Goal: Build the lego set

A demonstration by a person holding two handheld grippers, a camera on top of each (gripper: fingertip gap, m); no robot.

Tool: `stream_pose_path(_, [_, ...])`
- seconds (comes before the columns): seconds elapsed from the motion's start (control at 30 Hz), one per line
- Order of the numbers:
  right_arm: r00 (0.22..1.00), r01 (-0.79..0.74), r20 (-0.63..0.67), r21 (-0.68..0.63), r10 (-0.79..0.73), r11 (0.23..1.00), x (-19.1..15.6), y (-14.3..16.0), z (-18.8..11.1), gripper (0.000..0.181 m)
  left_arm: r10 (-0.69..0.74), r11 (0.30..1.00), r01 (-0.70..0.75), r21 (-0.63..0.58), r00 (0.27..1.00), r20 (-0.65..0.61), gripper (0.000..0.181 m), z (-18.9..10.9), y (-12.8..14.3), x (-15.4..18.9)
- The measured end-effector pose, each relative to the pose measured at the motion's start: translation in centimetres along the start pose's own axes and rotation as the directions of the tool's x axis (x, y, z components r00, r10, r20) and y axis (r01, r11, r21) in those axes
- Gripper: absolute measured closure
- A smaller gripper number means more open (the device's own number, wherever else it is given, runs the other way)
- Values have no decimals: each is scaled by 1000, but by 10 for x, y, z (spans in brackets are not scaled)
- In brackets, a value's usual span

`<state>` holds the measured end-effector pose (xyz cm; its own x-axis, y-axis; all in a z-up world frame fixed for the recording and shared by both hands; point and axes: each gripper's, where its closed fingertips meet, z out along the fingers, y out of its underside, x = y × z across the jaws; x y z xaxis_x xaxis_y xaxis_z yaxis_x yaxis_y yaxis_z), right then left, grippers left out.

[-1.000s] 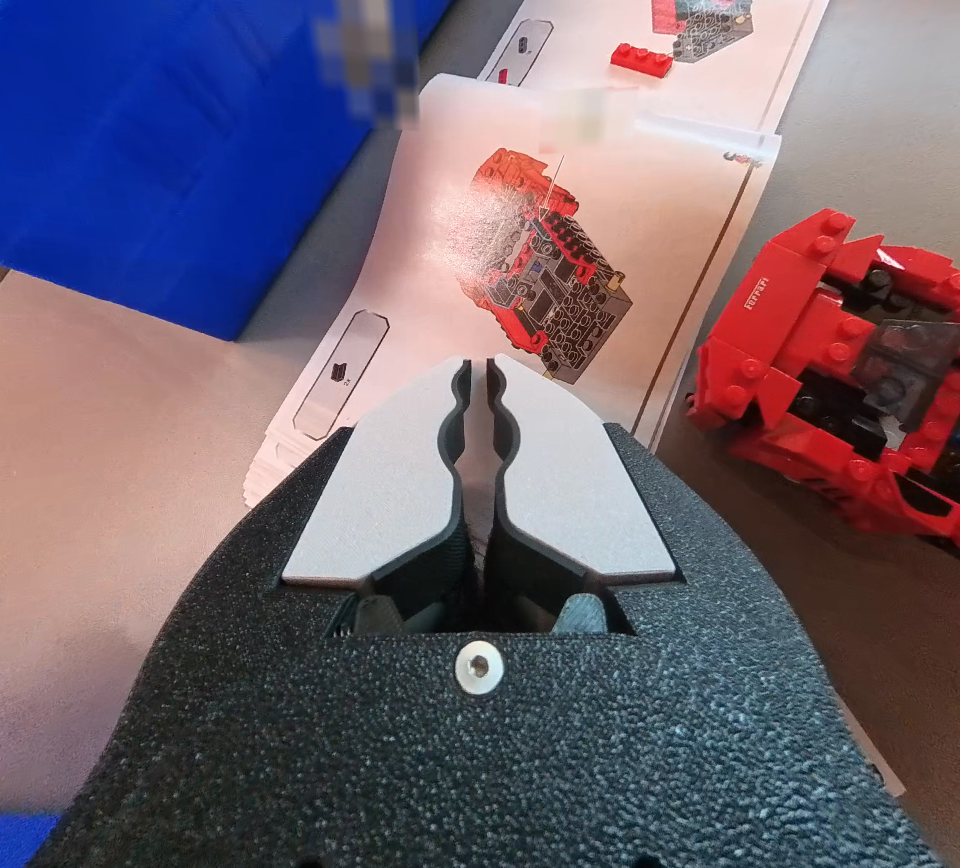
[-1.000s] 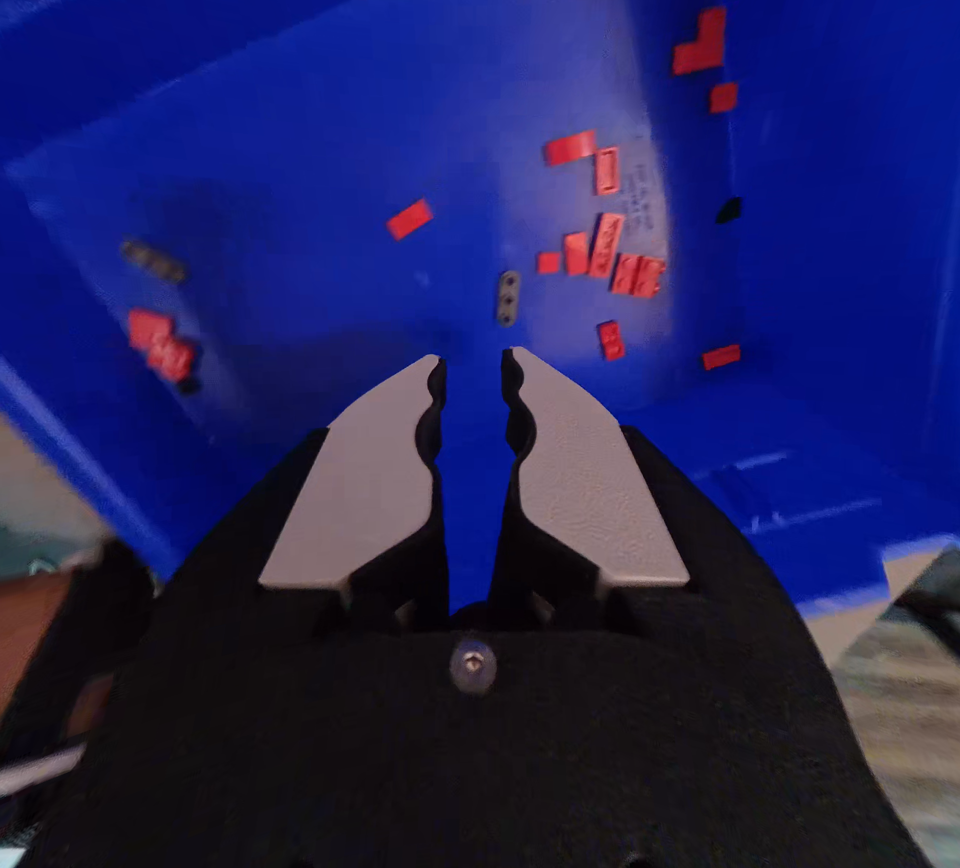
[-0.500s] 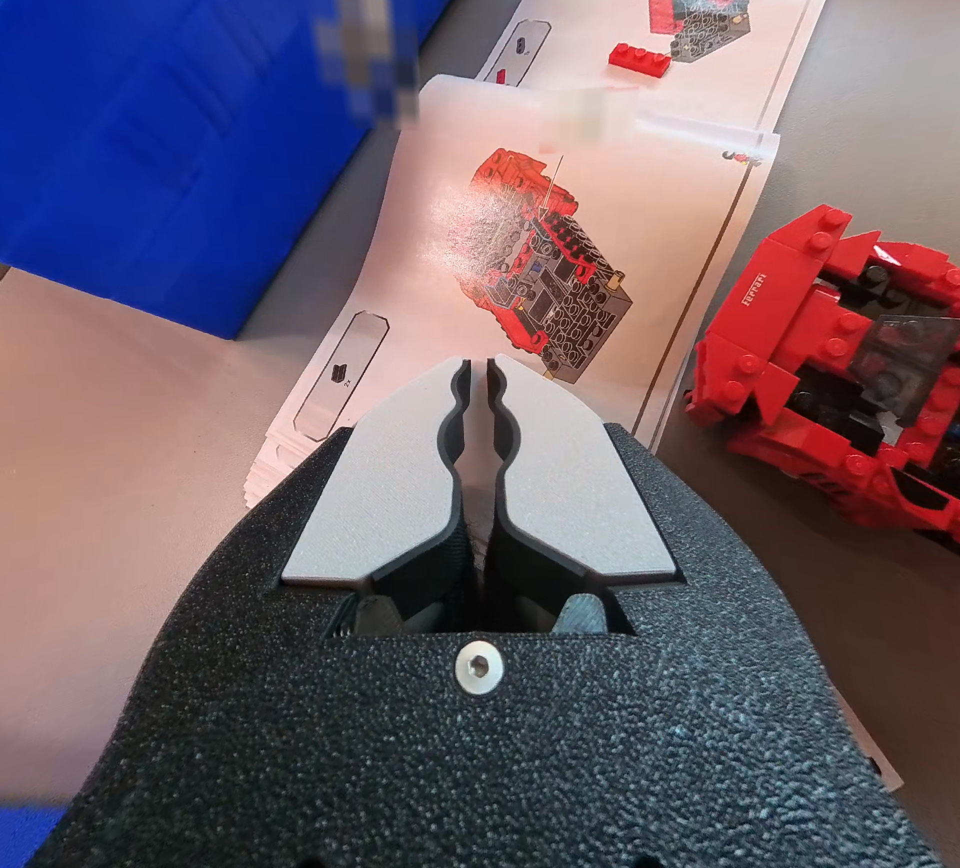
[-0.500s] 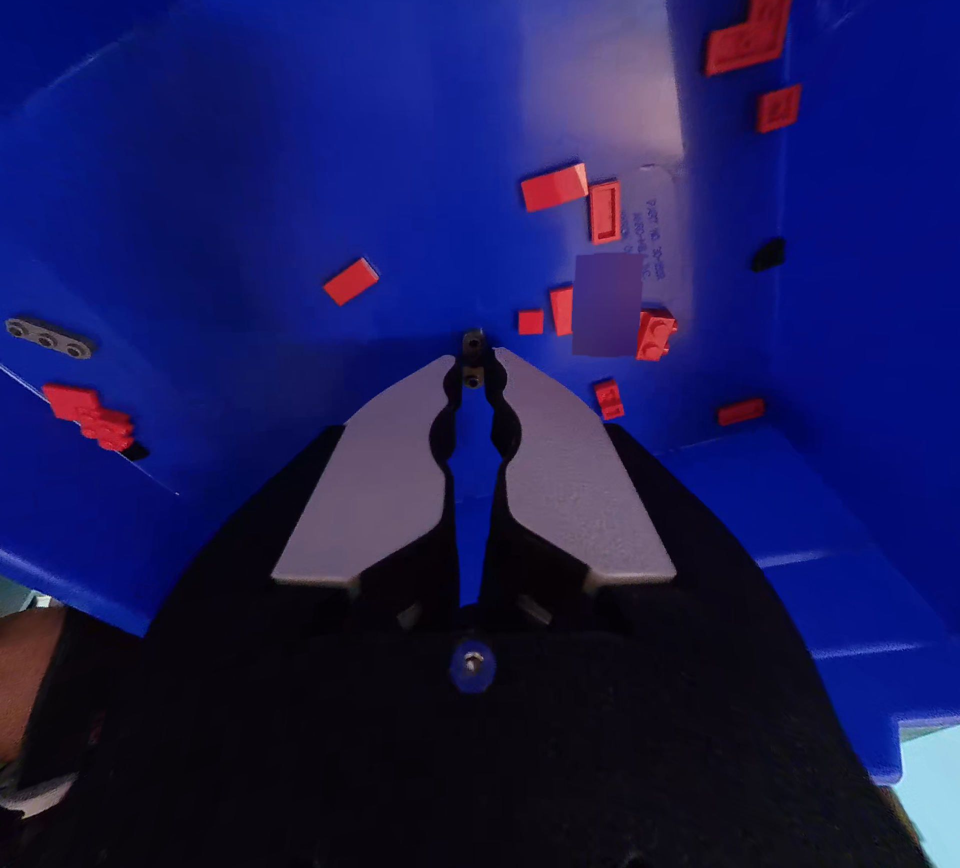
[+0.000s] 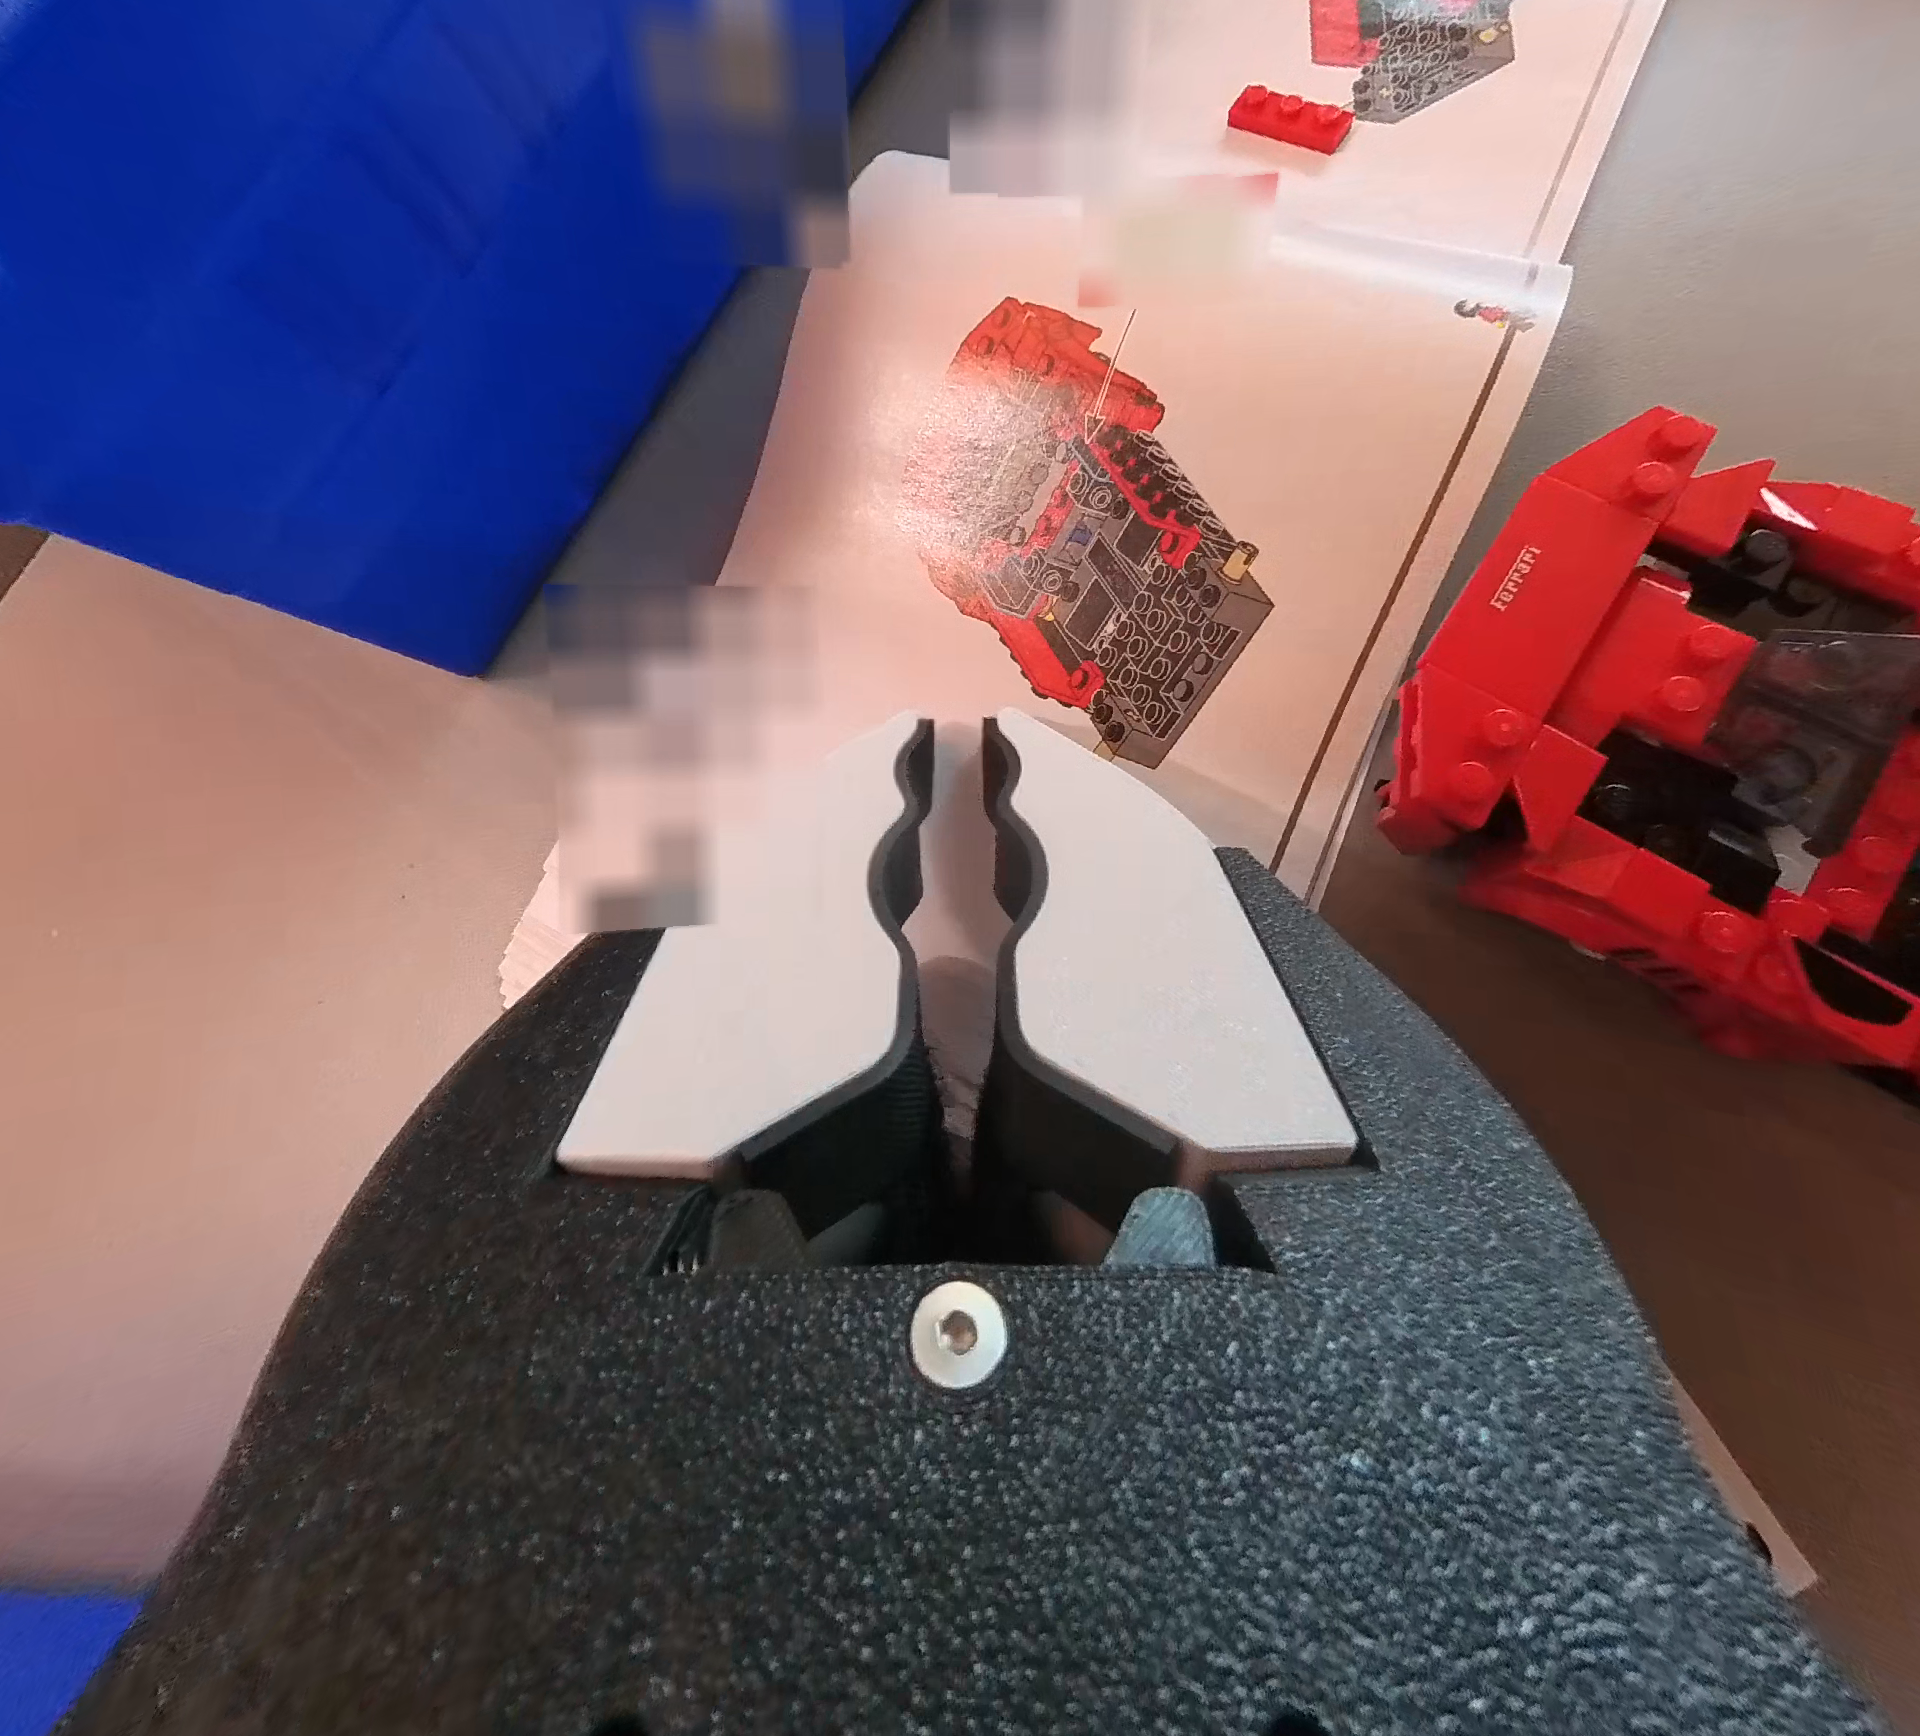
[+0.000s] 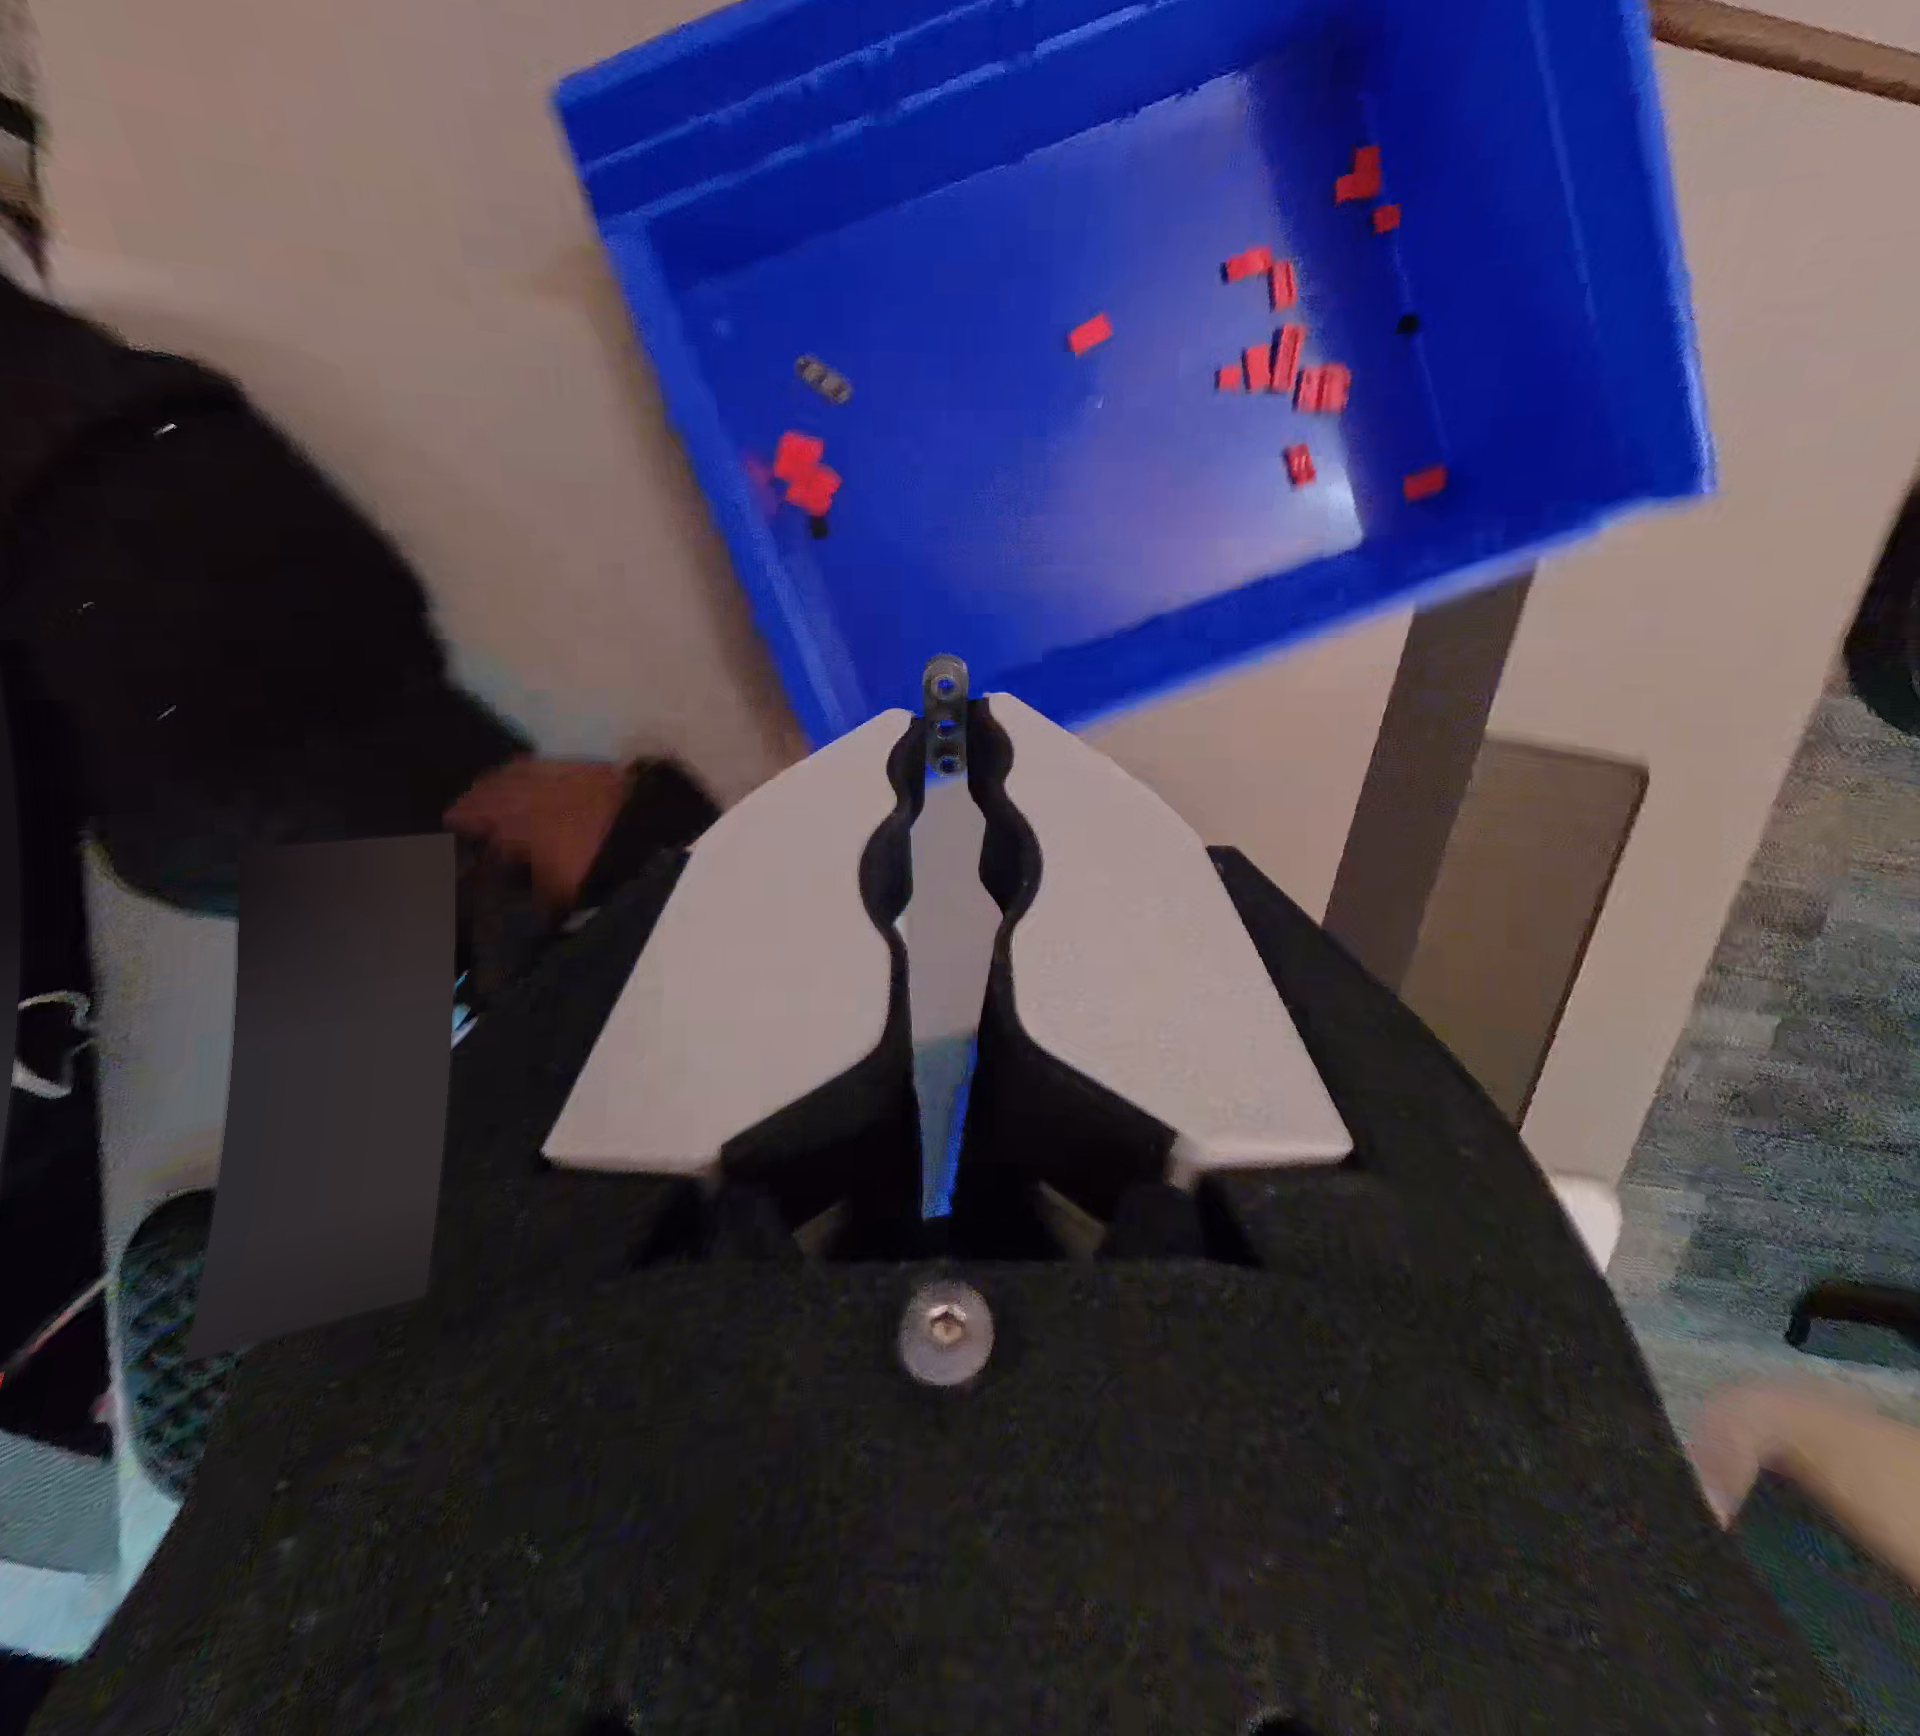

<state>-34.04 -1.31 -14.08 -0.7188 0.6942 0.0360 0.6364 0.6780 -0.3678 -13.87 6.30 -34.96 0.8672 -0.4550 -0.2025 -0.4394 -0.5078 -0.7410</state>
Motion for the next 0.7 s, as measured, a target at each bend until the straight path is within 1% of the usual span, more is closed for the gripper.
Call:
stream_pose_path(0.07, [998,-45,-30,46,47,998,-27,40,-42,173,-12,1000,12,0,1000,-7,170,-1,0,0])
stream_pose_path(0.13, [989,-122,-74,69,127,990,-52,93,-70,174,-33,999,33,3,999,-20,164,-2,0,0])
stream_pose_path(0.2, [966,-229,-111,57,234,972,-77,157,-82,174,-54,998,55,24,998,-35,162,-4,-5,0])
stream_pose_path(0.27, [926,-347,-136,56,352,936,-103,223,-84,174,-62,997,64,50,997,-51,158,-9,-11,2])
stream_pose_path(0.37, [836,-526,-145,67,530,848,-137,309,-73,174,-63,995,70,77,994,-92,153,-14,-18,7])
stream_pose_path(0.4, [803,-576,-137,71,580,815,-147,333,-65,174,-63,994,73,84,992,-111,151,-15,-21,9])
stream_pose_path(0.47, [747,-653,-99,73,657,754,-163,368,-44,174,-54,994,67,83,987,-150,147,-16,-25,14])
stream_pose_path(0.57, [693,-713,-103,53,714,699,-168,404,-12,174,-33,997,45,61,982,-184,140,-26,-32,21])
stream_pose_path(0.7, [660,-749,-48,44,750,661,-158,422,23,174,-16,997,30,69,979,-204,138,-50,-45,28])
